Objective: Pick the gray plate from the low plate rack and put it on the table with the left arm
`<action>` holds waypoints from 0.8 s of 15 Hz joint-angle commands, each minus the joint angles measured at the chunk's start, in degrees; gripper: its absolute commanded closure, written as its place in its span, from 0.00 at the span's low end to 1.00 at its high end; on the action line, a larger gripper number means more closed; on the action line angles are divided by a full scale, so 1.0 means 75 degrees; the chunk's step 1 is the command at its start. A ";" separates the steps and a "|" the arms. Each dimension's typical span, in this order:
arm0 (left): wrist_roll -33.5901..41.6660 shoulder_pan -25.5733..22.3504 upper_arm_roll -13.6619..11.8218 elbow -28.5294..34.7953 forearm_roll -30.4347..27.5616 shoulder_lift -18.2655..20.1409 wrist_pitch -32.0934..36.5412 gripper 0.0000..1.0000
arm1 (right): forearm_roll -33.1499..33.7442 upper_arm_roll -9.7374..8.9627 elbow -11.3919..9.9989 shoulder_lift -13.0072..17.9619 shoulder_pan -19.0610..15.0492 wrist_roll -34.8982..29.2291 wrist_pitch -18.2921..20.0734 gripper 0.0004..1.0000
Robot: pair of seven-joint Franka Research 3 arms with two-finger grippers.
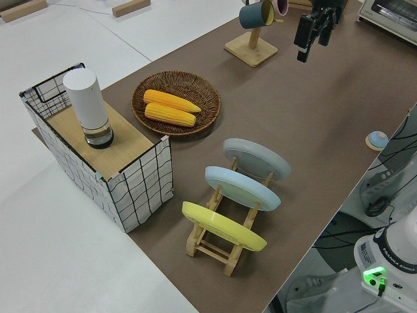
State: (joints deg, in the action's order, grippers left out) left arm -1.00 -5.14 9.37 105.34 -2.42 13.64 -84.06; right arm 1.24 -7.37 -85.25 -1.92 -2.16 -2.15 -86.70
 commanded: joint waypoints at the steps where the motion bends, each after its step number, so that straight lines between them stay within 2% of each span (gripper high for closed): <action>1: 0.0028 -0.0017 0.0017 -0.0041 0.0111 0.0080 0.0134 0.00 | 0.0023 -0.0154 0.0163 -0.0072 -0.0169 -0.0100 0.0123 0.02; 5: 0.0086 -0.0041 0.0005 -0.0030 0.0123 0.0080 0.0146 0.00 | 0.0023 -0.0154 0.0163 -0.0072 -0.0169 -0.0100 0.0123 0.02; 6: 0.0121 -0.0099 -0.0088 -0.0030 0.0123 0.0092 0.0204 0.01 | 0.0023 -0.0154 0.0163 -0.0072 -0.0169 -0.0100 0.0123 0.02; 7: 0.0168 -0.0134 -0.0344 -0.0018 0.0146 0.0103 0.0216 0.01 | 0.0023 -0.0154 0.0152 -0.0072 -0.0169 -0.0100 0.0123 0.02; 10: 0.1278 -0.0146 -0.1129 -0.0006 0.0603 0.0104 0.0065 0.01 | 0.0023 -0.0154 0.0163 -0.0072 -0.0169 -0.0112 0.0123 0.02; 11: 0.1525 -0.0158 -0.1282 0.0005 0.0719 0.0104 -0.0029 0.01 | 0.0023 -0.0154 0.0163 -0.0072 -0.0169 -0.0100 0.0123 0.02; 12: 0.1620 -0.0158 -0.1296 0.0064 0.0953 0.0162 -0.0088 0.01 | 0.0023 -0.0154 0.0152 -0.0072 -0.0169 -0.0100 0.0123 0.02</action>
State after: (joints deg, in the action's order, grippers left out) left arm 7.57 -5.98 0.76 105.30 1.58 13.73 -83.67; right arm 1.24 -7.37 -85.25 -1.92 -2.16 -2.15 -86.70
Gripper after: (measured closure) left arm 0.009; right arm 0.013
